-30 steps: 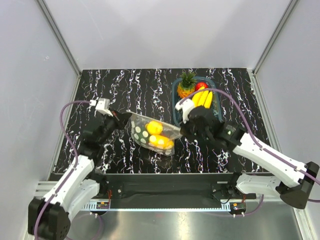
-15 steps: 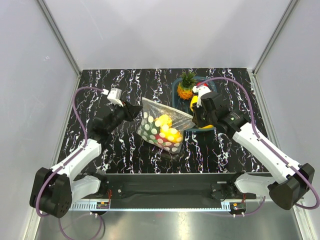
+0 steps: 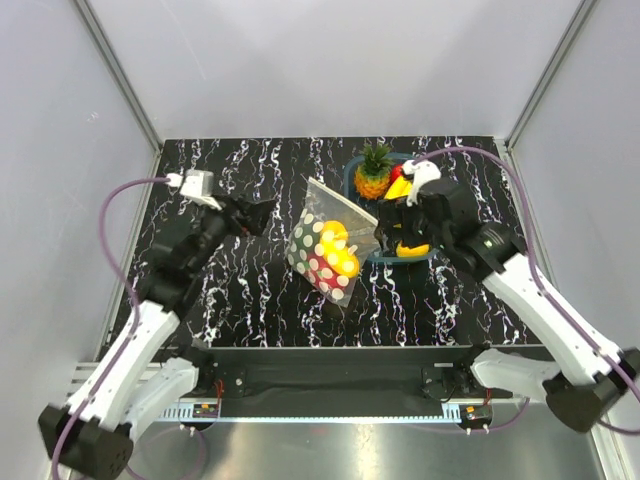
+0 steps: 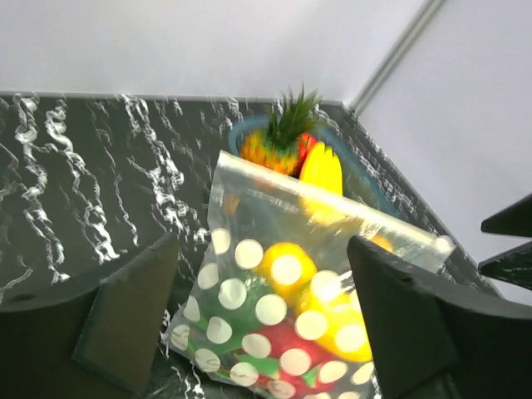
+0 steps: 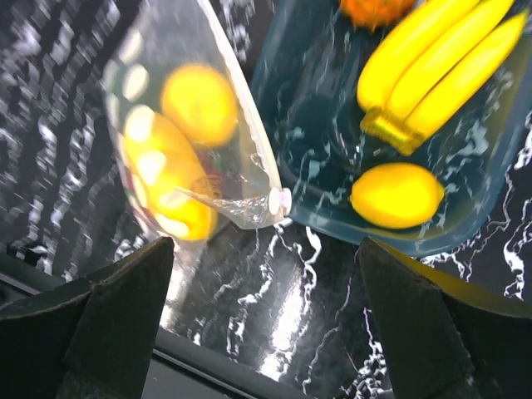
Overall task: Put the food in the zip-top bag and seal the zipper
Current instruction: Place the zipper food storage bag at the center of the board, then reset both arms
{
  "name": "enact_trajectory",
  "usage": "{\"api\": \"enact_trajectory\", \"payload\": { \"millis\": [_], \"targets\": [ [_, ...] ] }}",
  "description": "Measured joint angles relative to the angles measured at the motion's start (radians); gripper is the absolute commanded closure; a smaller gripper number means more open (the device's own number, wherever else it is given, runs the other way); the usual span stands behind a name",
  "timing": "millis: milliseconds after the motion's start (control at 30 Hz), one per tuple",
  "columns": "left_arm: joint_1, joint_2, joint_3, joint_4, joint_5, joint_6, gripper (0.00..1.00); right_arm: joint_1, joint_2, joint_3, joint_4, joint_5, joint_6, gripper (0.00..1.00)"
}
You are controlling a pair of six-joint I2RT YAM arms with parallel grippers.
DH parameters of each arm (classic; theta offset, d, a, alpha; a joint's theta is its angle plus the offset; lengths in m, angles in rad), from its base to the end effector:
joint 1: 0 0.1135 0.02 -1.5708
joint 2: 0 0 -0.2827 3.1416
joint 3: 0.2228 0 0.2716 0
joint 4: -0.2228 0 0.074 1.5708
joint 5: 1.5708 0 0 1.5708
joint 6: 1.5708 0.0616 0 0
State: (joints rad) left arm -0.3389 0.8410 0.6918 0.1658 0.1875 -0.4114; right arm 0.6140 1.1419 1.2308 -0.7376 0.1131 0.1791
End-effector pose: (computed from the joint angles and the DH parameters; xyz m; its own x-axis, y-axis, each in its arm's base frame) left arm 0.2196 -0.0896 0.3464 -0.1866 -0.3508 -0.9177 0.4668 0.7903 -0.3970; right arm 0.2236 0.1491 0.3722 -0.5748 -0.1886 -0.7963 -0.4030 0.9121 0.0749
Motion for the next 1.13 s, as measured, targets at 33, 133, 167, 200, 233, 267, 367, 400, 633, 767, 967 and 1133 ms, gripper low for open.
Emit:
{"api": "enact_trajectory", "payload": {
  "millis": [33,133,167,200,233,267,367,400,633,767,967,1133],
  "targets": [
    [0.0,-0.034,0.031,-0.044,-0.014,0.004,0.01,0.0,-0.028,0.007,0.003,0.005,0.01,0.0],
    [0.0,-0.121,0.108,-0.156,-0.04,0.011,0.01,0.0,-0.143,0.009,0.019,0.012,0.042,0.01],
    [0.0,-0.142,0.132,-0.195,-0.045,0.016,0.01,0.0,-0.187,0.009,0.024,0.015,0.052,0.0],
    [0.0,-0.162,0.155,-0.235,-0.047,0.023,0.01,0.0,-0.23,0.008,0.03,0.018,0.061,0.0],
    [0.0,-0.177,0.18,-0.278,-0.049,0.03,0.01,0.0,-0.272,0.008,0.034,0.023,0.066,0.0],
    [0.0,-0.187,0.208,-0.334,-0.052,0.039,0.01,0.0,-0.303,0.008,0.034,0.028,0.073,0.0],
    [0.0,-0.194,0.277,-0.491,-0.072,0.075,0.01,0.0,-0.41,-0.003,0.032,0.059,0.094,0.0],
    [0.0,-0.198,0.284,-0.535,-0.083,0.091,0.01,0.0,-0.445,-0.014,0.031,0.072,0.101,0.0],
    [0.0,-0.358,0.099,-0.675,-0.134,0.154,0.01,-0.001,-0.638,-0.161,-0.016,0.172,0.154,0.0],
    [0.0,-0.409,0.037,-0.72,-0.109,0.183,0.01,-0.002,-0.686,-0.225,-0.047,0.212,0.176,0.0],
    [0.0,-0.436,0.034,-0.715,-0.077,0.202,0.01,-0.002,-0.737,-0.269,-0.079,0.24,0.19,0.0],
    [0.0,-0.433,0.034,-0.713,-0.056,0.205,0.01,-0.002,-0.757,-0.269,-0.079,0.245,0.196,0.0]
  ]
}}
